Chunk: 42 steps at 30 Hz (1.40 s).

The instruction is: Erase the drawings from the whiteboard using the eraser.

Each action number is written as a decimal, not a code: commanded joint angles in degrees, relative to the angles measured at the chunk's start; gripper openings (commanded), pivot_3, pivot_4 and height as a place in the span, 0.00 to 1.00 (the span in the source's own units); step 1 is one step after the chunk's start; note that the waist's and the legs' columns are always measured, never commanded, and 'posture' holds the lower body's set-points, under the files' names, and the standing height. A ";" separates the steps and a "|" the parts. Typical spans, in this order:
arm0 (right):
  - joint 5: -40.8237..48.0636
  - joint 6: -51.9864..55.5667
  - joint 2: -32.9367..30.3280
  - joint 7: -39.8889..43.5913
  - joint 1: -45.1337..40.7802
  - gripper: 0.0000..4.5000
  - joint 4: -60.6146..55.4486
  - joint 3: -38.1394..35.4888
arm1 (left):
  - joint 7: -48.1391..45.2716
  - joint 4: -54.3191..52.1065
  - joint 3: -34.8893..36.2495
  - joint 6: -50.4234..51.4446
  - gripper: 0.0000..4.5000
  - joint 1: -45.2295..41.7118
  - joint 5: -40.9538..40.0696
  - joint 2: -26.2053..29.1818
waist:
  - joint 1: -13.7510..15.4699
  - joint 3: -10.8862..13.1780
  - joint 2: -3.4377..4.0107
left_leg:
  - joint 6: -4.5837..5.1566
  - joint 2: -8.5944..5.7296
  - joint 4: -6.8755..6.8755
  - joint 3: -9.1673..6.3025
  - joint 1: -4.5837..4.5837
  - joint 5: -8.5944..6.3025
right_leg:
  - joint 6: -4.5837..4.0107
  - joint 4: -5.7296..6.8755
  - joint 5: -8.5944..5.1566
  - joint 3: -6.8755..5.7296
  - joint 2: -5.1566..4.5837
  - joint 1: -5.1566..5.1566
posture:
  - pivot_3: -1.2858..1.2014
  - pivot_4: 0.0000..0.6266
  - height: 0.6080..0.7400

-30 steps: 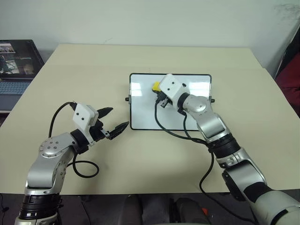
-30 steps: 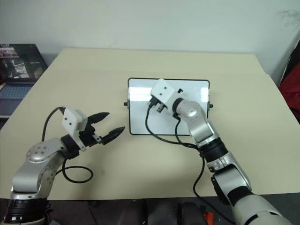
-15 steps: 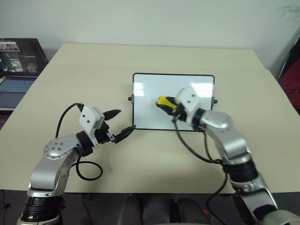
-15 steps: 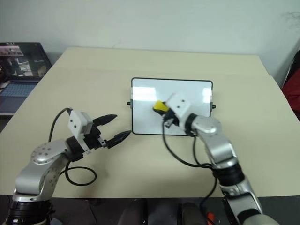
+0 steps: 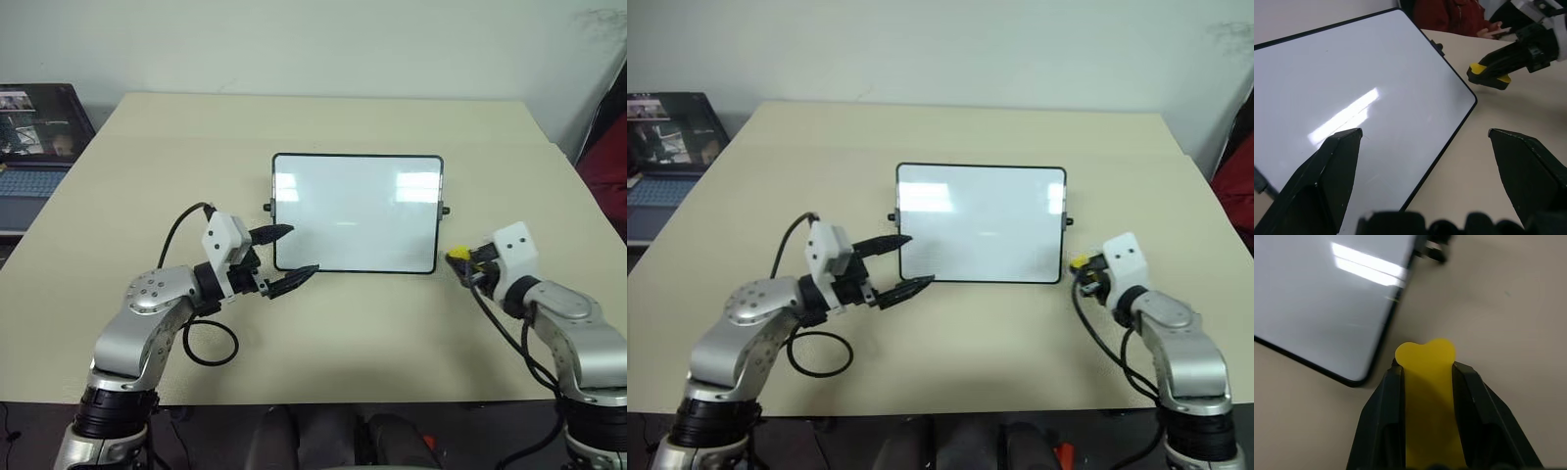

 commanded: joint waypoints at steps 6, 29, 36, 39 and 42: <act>-0.80 -1.39 -2.05 -5.25 -2.86 0.22 8.98 -6.34 | -1.02 -0.52 -1.46 -1.27 1.00 -1.93 0.16 -1.41 | 0.05 0.00 0.00 | 0.00 -0.01 0.01 0.05 0.00 0.00 | 0.00 0.01 0.00 -0.01 0.00 0.00 | 0.52 0.24 1.00; 4.59 0.75 -1.47 -5.80 -4.55 0.22 13.04 -6.89 | -18.07 -4.31 -9.95 -3.40 1.00 -5.57 -3.55 -0.46 | 0.13 0.00 0.04 | 0.00 -0.02 0.06 0.12 0.00 0.01 | 0.00 0.02 0.00 0.03 0.02 0.03 | 0.52 0.24 1.00; 6.29 4.46 -0.43 -7.23 -2.64 0.22 9.42 -8.94 | -20.34 -3.40 -10.69 -2.45 1.00 -6.61 -4.05 -0.60 | 0.11 0.00 0.04 | 0.01 0.01 0.06 0.09 0.00 0.01 | 0.00 0.03 0.00 0.02 0.06 0.04 | 0.52 0.24 1.00; 8.05 6.74 0.83 -8.08 -3.18 0.22 9.19 -10.52 | -21.01 -3.06 -10.59 -2.75 1.00 -6.55 -3.90 -0.72 | 0.12 0.00 0.04 | 0.01 0.00 0.07 0.09 0.00 0.01 | 0.00 0.03 0.00 0.03 0.06 0.04 | 0.52 0.24 1.00; 9.67 8.11 2.34 -9.35 -4.87 0.30 9.86 -12.42 | -21.21 -2.42 -10.62 -3.06 1.00 -6.63 -3.52 -1.04 | 0.04 0.00 0.04 | 0.01 0.01 0.08 0.07 0.01 0.01 | 0.00 0.04 0.00 0.01 0.06 0.06 | 0.52 0.24 1.00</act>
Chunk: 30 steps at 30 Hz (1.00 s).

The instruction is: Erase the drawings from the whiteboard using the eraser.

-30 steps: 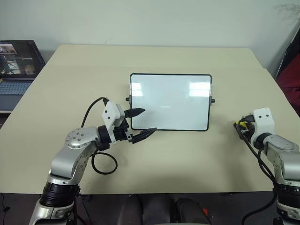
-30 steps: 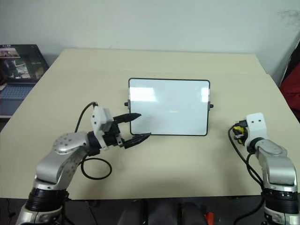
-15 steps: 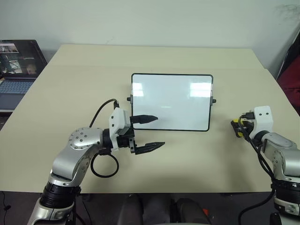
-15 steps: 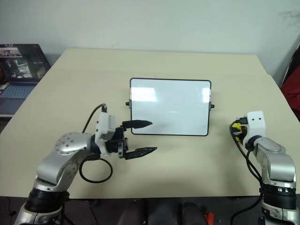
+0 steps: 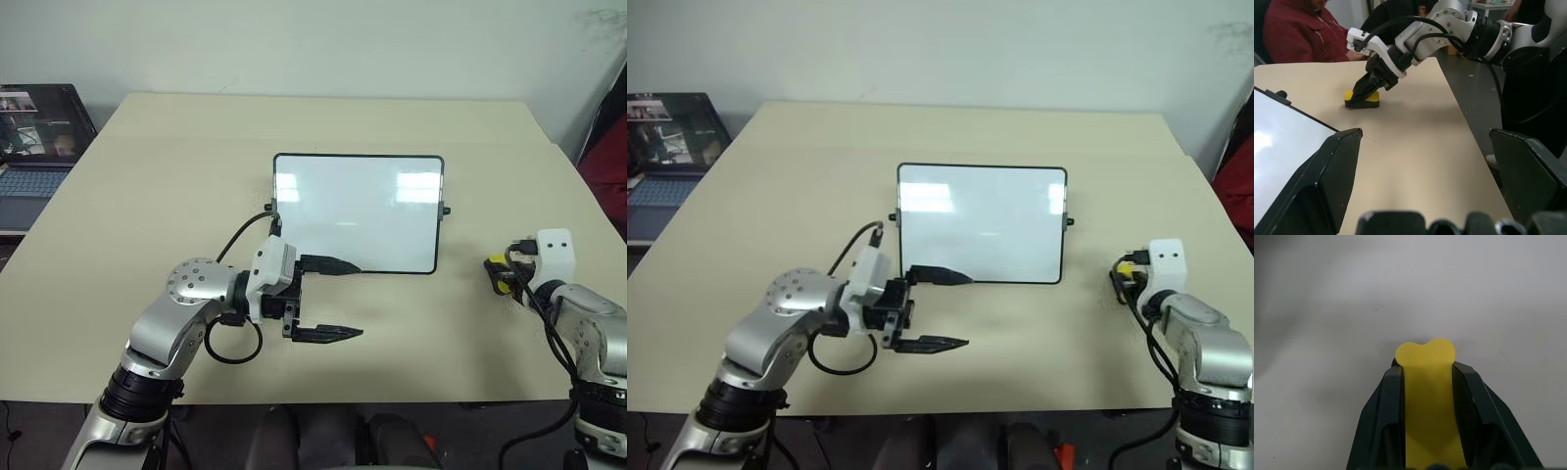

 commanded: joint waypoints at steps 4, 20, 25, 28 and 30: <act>2.09 0.63 1.28 -2.16 -1.98 0.59 -0.06 -2.88 | 0.06 0.32 -0.01 -1.14 1.00 -0.08 -0.28 -0.46 | -0.03 0.00 0.01 | 0.00 0.00 0.00 0.00 0.00 0.00 | 0.00 0.01 0.00 0.00 0.00 -0.01 | 0.52 0.24 1.00; 1.92 -21.14 15.40 -6.41 15.55 1.00 -29.54 9.43 | 33.86 -3.40 21.79 3.95 1.00 9.97 1.54 -5.92 | -0.01 0.04 0.14 | -0.01 0.04 -0.01 -0.20 -0.02 -0.01 | 0.02 0.00 -0.02 0.02 0.01 -0.02 | 0.52 0.24 1.00; -1.26 -37.86 20.99 -6.62 26.58 1.00 -25.12 13.27 | 42.73 -7.57 23.41 0.24 1.00 19.01 5.85 -11.26 | -0.01 -0.05 0.00 | -0.01 0.00 0.00 -0.25 -0.03 -0.01 | 0.05 -0.01 -0.03 0.02 -0.11 0.00 | 0.52 0.24 1.00; -3.93 -48.96 20.61 -3.24 32.02 1.00 -22.20 15.49 | 47.80 -6.90 26.22 -3.87 1.00 22.21 8.67 -13.97 | 0.05 -0.06 0.00 | -0.02 0.02 0.00 -0.33 0.00 0.00 | 0.04 0.03 -0.02 -0.09 -0.12 0.03 | 0.52 0.24 1.00; -4.00 -54.60 21.02 -1.88 34.12 1.00 -19.36 16.29 | 51.01 -4.80 28.01 -7.49 1.00 24.16 11.60 -15.25 | 0.05 -0.08 -0.01 | -0.02 0.05 0.01 -0.34 0.06 0.00 | 0.05 0.05 -0.03 -0.10 -0.12 0.06 | 0.52 0.24 1.00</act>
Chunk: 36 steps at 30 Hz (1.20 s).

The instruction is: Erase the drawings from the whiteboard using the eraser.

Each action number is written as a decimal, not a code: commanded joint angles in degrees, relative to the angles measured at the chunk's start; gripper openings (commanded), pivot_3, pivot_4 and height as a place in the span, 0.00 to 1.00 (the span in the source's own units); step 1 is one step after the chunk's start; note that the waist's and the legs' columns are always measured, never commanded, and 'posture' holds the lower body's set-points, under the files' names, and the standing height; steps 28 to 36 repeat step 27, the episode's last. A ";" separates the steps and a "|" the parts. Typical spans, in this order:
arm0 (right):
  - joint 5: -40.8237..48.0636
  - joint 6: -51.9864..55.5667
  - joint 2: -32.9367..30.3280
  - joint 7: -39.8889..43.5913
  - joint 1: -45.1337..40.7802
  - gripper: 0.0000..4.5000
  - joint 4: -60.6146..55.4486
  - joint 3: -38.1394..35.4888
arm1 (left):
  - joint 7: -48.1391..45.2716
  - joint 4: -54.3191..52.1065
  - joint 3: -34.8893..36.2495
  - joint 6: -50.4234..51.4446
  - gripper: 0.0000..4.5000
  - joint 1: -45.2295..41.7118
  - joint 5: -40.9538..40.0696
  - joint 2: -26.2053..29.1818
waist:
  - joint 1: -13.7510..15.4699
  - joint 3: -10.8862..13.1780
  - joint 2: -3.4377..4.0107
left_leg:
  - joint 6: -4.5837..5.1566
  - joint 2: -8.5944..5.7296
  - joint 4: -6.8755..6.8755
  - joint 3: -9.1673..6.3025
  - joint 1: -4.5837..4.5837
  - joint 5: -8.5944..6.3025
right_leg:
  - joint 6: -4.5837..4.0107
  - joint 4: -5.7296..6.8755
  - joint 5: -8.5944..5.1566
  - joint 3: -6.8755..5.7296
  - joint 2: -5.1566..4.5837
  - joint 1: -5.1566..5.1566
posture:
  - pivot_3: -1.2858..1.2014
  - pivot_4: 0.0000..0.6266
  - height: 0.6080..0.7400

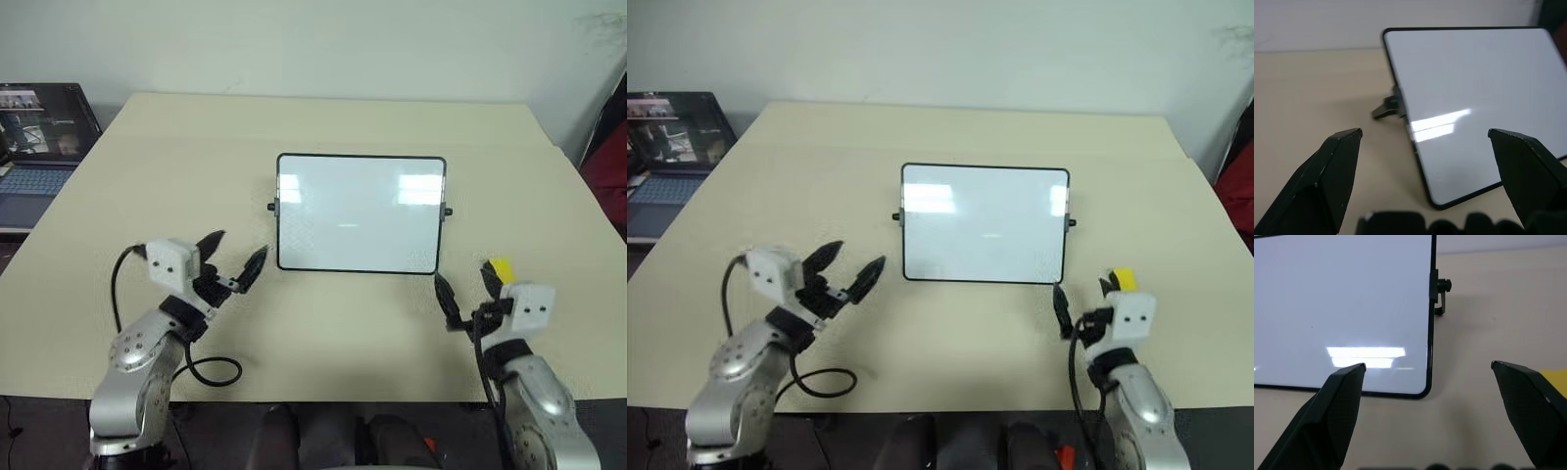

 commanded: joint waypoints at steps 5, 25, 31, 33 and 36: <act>0.34 -17.16 1.24 3.87 3.67 1.00 6.35 1.67 | 8.15 2.68 5.75 -9.59 1.00 5.83 5.43 -3.79 | -0.10 -0.12 -0.01 | 0.00 0.01 0.00 0.00 0.11 0.00 | 0.01 0.00 -0.01 0.09 0.00 0.05 | 0.52 0.24 1.00; 0.10 -22.03 -1.42 4.17 6.45 1.00 10.03 2.17 | 7.63 2.90 1.04 -11.17 1.00 8.26 7.03 -2.42 | 0.18 -0.28 -0.17 | -0.01 0.00 -0.02 0.02 0.08 0.00 | -0.07 -0.01 0.03 -0.01 -0.05 0.09 | 0.52 0.24 1.00; 0.20 -20.82 -2.02 4.25 6.07 1.00 8.98 2.25 | 7.00 3.38 0.73 -11.30 1.00 8.15 6.89 -2.12 | 0.17 -0.28 -0.17 | -0.01 0.02 -0.02 0.01 0.08 0.00 | -0.08 0.00 0.02 -0.04 -0.04 0.09 | 0.52 0.24 1.00; 0.20 -20.82 -2.02 4.25 6.07 1.00 8.98 2.25 | 7.00 3.38 0.73 -11.30 1.00 8.15 6.89 -2.12 | 0.17 -0.28 -0.17 | -0.01 0.02 -0.02 0.01 0.08 0.00 | -0.08 0.00 0.02 -0.04 -0.04 0.09 | 0.52 0.24 1.00; 0.20 -20.82 -2.02 4.25 6.07 1.00 8.98 2.25 | 7.00 3.38 0.73 -11.30 1.00 8.15 6.89 -2.12 | 0.17 -0.28 -0.17 | -0.01 0.02 -0.02 0.01 0.08 0.00 | -0.08 0.00 0.02 -0.04 -0.04 0.09 | 0.52 0.24 1.00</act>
